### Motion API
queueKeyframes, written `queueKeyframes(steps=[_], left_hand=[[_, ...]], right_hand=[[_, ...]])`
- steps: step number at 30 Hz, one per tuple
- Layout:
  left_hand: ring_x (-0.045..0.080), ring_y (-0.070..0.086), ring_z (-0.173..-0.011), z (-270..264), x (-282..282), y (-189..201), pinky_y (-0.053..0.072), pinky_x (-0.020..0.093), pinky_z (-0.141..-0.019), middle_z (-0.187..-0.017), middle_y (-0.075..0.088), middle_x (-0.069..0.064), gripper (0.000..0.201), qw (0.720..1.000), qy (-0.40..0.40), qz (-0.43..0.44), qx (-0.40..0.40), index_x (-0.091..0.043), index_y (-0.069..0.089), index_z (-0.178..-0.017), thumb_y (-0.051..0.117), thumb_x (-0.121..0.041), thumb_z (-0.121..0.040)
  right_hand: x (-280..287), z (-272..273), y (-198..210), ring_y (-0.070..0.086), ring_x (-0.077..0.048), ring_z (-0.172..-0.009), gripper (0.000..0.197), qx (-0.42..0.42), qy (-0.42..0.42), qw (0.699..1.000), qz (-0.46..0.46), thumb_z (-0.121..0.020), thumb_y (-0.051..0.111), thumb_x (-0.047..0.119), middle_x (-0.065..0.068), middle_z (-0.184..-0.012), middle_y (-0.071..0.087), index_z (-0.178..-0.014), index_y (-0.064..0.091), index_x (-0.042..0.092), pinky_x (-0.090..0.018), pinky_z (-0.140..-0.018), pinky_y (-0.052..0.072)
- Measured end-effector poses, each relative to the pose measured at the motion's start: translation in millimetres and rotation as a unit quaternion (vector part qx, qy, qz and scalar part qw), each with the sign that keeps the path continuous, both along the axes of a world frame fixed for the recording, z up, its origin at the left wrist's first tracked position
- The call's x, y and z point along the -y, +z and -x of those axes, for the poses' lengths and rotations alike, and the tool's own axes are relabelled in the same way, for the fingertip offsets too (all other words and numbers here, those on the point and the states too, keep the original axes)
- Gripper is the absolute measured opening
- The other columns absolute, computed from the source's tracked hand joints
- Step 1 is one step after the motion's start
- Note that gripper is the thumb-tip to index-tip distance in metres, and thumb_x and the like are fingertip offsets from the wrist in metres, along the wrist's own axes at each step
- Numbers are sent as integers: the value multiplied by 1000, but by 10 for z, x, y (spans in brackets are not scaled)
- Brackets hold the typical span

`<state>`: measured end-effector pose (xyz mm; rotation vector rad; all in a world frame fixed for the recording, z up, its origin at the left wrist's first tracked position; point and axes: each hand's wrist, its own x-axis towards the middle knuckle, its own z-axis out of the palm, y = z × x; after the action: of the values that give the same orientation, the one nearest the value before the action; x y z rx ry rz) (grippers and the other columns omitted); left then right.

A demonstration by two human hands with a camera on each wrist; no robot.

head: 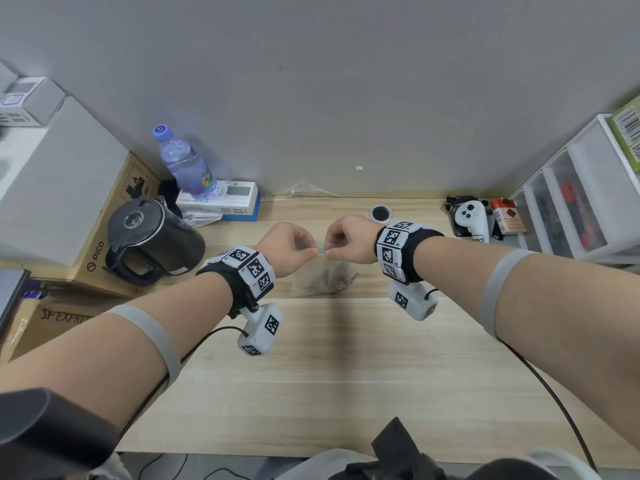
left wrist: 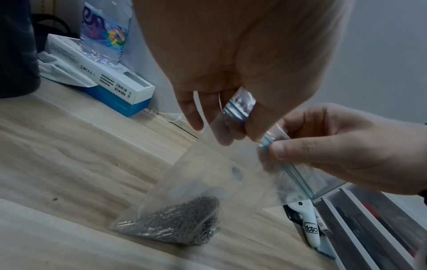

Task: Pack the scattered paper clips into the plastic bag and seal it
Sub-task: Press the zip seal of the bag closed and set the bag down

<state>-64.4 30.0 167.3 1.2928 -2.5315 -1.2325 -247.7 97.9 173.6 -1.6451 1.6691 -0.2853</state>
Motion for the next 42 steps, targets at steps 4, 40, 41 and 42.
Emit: queueKeyframes(steps=[4, 40, 41, 42], left_hand=[[0, 57, -72, 28, -16, 1, 39, 8, -63, -79, 67, -7, 5, 1000, -2, 0, -7, -17, 71, -82, 71, -18, -87], [4, 63, -77, 8, 23, 12, 44, 4, -66, -87, 74, -1, 11, 999, 17, -45, -9, -9, 77, -86, 81, -18, -81], [6, 63, -77, 4, 30, 11, 46, 6, -67, -88, 74, 0, 10, 998, 22, -50, -9, -10, 77, -87, 79, -18, -81], [7, 62, -76, -1, 38, 6, 46, 11, -65, -87, 72, 0, 8, 998, 30, -53, -5, -12, 76, -87, 78, -18, -82]], right_hand=[[5, 16, -8, 60, -14, -74, 5, -14, -2, 1000, 10, -86, 67, 24, 10, -75, 63, -83, 69, 22, -26, -69, 48], [-30, 54, -75, 58, -12, -70, 12, 48, -37, 998, -8, -83, 72, 24, 4, -75, 66, -90, 76, 15, -30, -73, 52], [-27, 60, -80, 58, -12, -70, 12, 48, -39, 998, -9, -84, 73, 23, 5, -73, 65, -90, 76, 14, -30, -74, 52], [-21, 66, -86, 58, -12, -69, 11, 50, -44, 998, -10, -83, 73, 23, 5, -73, 65, -89, 76, 14, -31, -74, 53]])
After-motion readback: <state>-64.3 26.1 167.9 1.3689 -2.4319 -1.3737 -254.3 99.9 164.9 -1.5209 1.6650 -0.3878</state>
